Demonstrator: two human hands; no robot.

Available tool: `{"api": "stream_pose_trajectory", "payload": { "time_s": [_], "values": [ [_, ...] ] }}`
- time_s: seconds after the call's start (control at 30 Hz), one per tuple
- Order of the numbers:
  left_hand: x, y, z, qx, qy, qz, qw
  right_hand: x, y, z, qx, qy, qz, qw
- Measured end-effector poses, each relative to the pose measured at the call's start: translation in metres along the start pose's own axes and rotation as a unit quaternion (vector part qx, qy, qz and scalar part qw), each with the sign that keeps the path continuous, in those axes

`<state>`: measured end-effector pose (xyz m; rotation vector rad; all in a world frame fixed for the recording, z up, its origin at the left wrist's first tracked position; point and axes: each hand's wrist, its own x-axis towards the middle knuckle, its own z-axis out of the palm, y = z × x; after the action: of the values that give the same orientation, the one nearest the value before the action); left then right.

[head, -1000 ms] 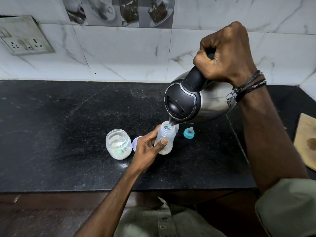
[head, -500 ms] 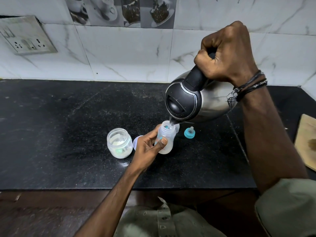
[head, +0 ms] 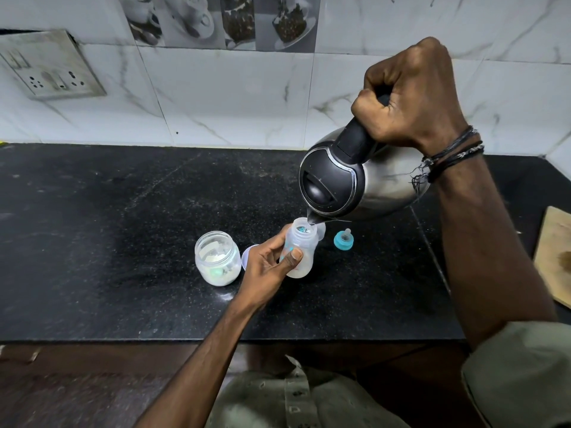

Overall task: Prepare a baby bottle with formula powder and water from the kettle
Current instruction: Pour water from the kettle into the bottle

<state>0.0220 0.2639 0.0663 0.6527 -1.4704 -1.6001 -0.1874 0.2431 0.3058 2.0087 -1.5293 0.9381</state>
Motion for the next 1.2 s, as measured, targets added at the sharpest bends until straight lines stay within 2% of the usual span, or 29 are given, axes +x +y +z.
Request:
{"api": "stream_pose_trajectory", "payload": {
  "time_s": [1.2],
  "values": [
    [0.0010,0.0075,0.0003,-0.037,-0.001,0.007,0.999,0.0067,-0.0049,-0.0015,-0.003,-0.006,-0.008,1.000]
  ]
}}
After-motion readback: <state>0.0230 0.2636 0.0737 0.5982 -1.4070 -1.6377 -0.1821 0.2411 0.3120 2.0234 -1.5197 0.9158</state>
